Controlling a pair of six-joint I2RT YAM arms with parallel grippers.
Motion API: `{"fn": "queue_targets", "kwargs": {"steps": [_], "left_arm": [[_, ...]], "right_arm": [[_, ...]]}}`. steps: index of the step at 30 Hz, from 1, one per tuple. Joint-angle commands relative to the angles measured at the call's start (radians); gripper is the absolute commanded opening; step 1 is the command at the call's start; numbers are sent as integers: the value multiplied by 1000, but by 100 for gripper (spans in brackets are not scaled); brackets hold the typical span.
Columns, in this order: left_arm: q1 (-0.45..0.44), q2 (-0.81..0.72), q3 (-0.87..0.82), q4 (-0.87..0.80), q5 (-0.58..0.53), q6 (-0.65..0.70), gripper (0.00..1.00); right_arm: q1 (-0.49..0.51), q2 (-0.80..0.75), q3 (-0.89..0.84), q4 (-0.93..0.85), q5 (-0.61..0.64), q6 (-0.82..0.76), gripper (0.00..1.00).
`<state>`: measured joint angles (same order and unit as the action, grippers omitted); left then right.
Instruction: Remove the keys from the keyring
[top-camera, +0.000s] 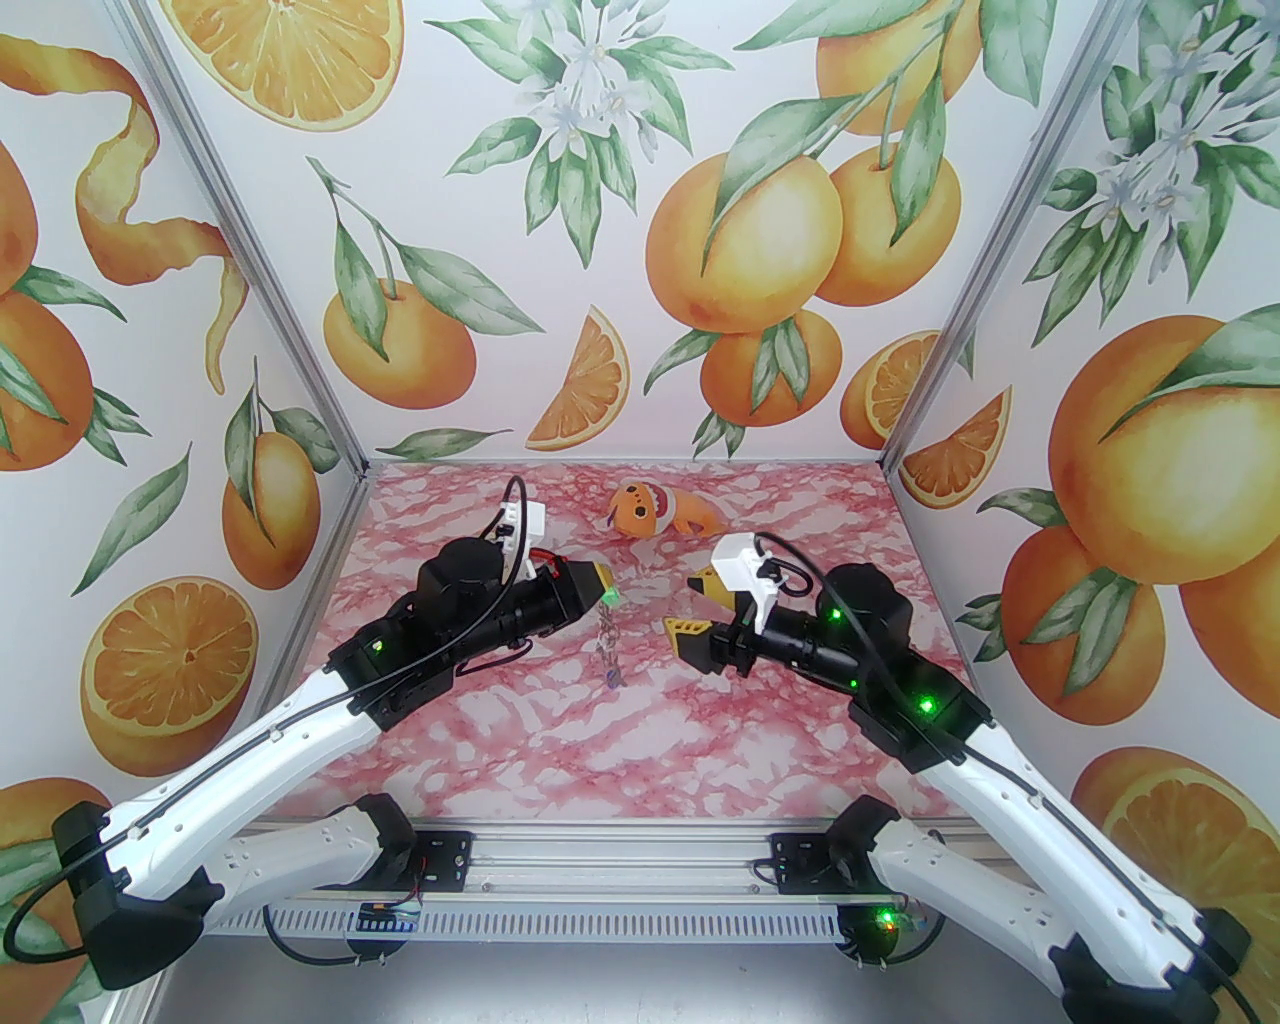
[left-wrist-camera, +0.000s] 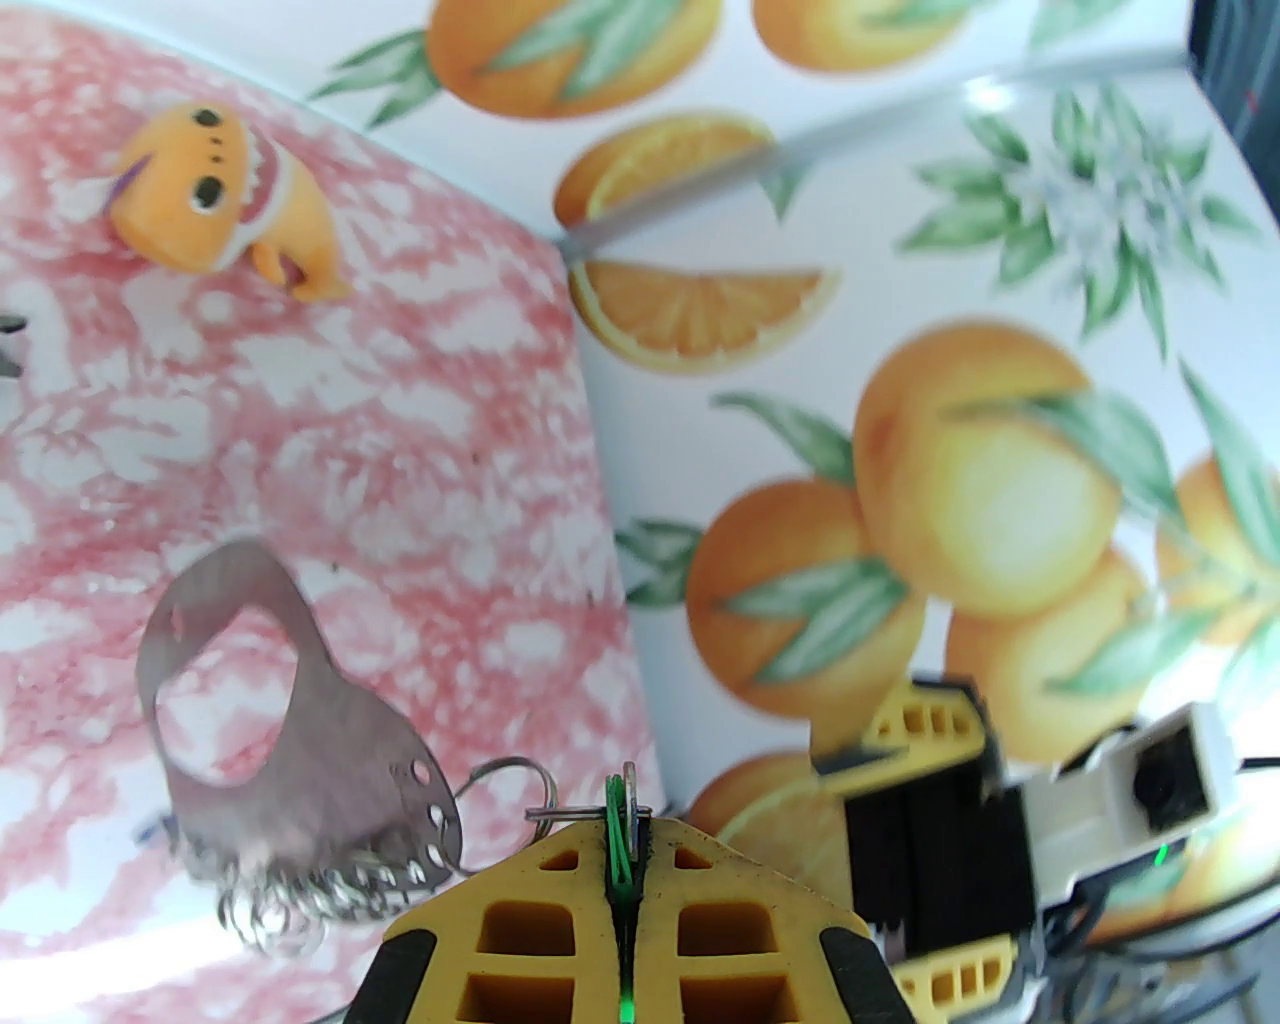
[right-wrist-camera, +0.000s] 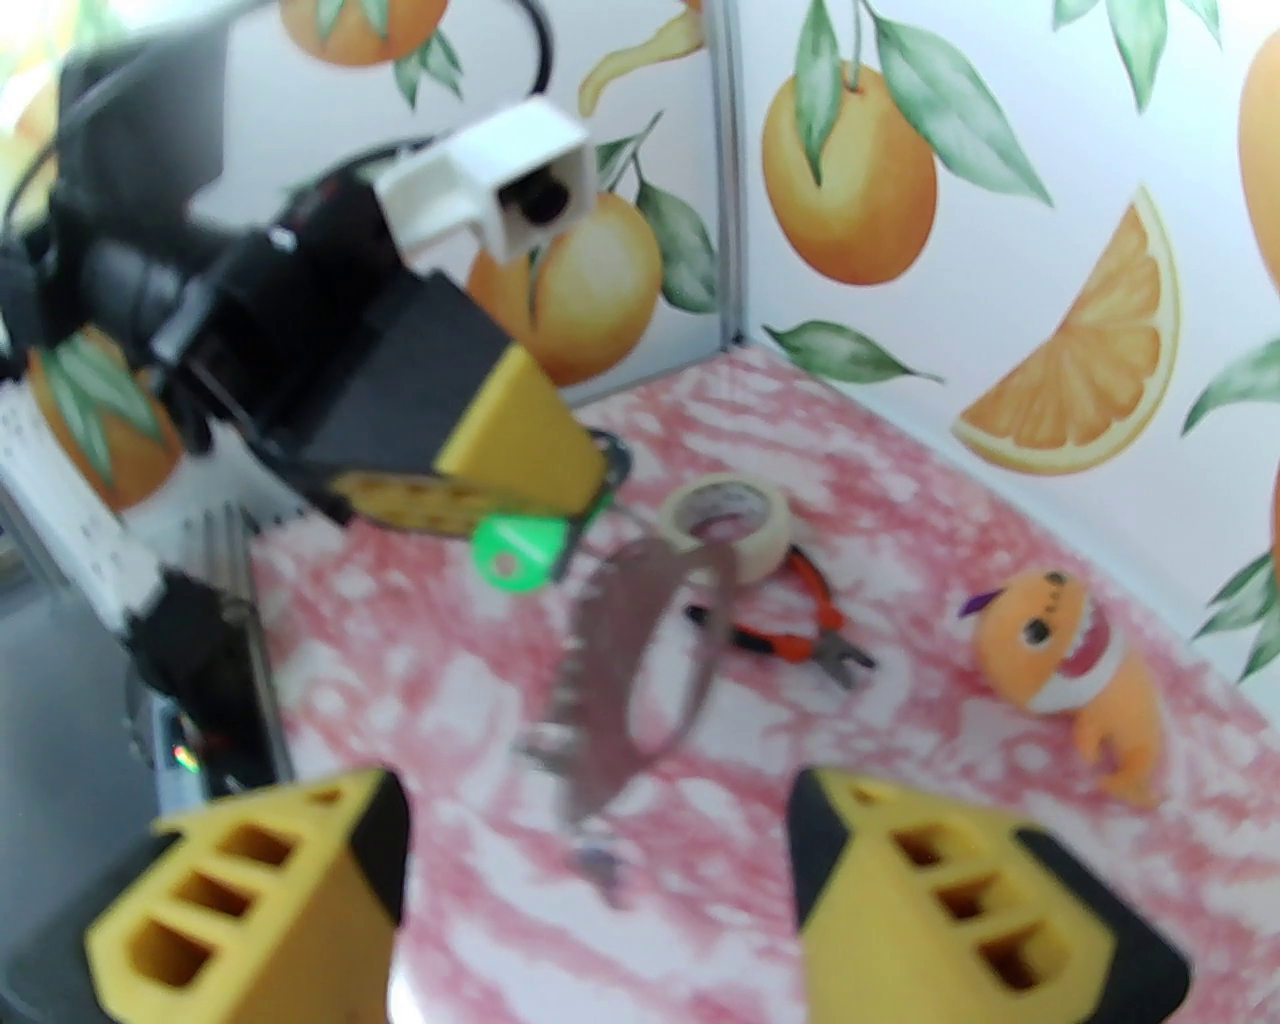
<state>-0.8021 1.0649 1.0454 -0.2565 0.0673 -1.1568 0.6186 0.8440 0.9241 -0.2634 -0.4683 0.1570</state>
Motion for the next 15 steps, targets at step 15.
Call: {"fn": "queue_targets", "kwargs": {"steps": [15], "left_arm": [[-23,53,-67,366,-121,-167,0]], "right_arm": [[44,113,-150,532,54,1257,65]]}}
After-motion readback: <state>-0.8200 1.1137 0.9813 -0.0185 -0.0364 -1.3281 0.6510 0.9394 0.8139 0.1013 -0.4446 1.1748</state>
